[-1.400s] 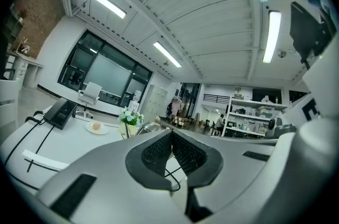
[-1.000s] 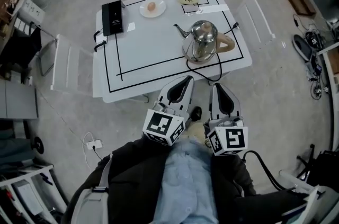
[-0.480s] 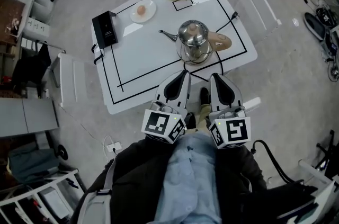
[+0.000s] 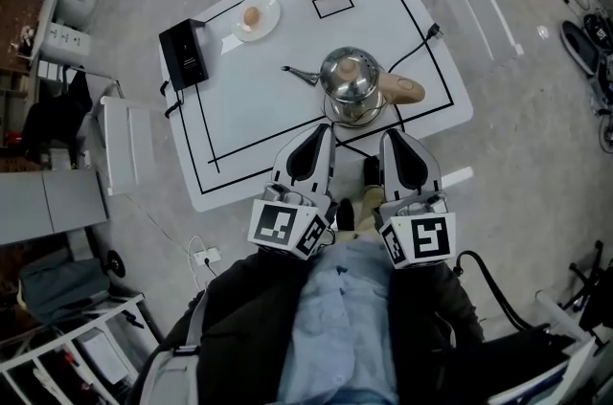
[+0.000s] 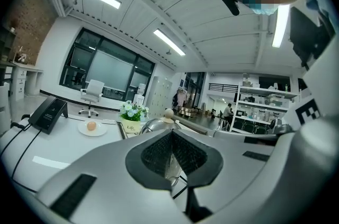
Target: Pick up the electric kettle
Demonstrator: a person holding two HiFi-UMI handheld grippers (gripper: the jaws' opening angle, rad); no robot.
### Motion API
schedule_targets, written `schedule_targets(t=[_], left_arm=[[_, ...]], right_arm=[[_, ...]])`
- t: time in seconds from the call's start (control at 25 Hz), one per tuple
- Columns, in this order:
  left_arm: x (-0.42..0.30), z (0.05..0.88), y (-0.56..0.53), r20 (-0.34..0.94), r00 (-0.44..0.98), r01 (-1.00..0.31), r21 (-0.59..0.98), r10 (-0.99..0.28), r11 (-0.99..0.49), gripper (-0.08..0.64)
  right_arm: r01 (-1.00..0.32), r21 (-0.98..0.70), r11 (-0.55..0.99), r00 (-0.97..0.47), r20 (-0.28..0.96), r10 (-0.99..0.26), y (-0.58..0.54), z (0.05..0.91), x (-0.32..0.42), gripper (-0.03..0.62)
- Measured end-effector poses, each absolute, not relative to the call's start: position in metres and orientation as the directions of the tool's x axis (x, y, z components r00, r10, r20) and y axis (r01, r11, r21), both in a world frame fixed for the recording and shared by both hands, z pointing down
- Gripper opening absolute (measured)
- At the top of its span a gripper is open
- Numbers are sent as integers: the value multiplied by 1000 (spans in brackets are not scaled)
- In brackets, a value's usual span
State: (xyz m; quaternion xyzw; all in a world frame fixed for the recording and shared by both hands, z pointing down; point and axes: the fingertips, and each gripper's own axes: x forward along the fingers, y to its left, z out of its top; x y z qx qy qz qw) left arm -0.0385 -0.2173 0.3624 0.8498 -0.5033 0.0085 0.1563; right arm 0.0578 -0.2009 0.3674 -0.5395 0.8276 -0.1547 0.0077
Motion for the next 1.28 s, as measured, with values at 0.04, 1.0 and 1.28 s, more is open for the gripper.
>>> schedule_targets(t=[0.04, 1.0, 1.28], left_arm=[[-40, 361, -220, 153, 494, -854, 273, -856, -444, 8], [-74, 416, -263, 102, 400, -866, 368, -911, -339, 249], [-86, 416, -275, 91, 367, -878, 361, -926, -313, 252]], right_arm=[[-894, -259, 367, -414, 160, -896, -204, 369, 59, 18], [-958, -224, 176, -245, 334, -910, -244, 455, 105, 242], [-964, -213, 158, -225, 345, -911, -249, 460, 110, 245]])
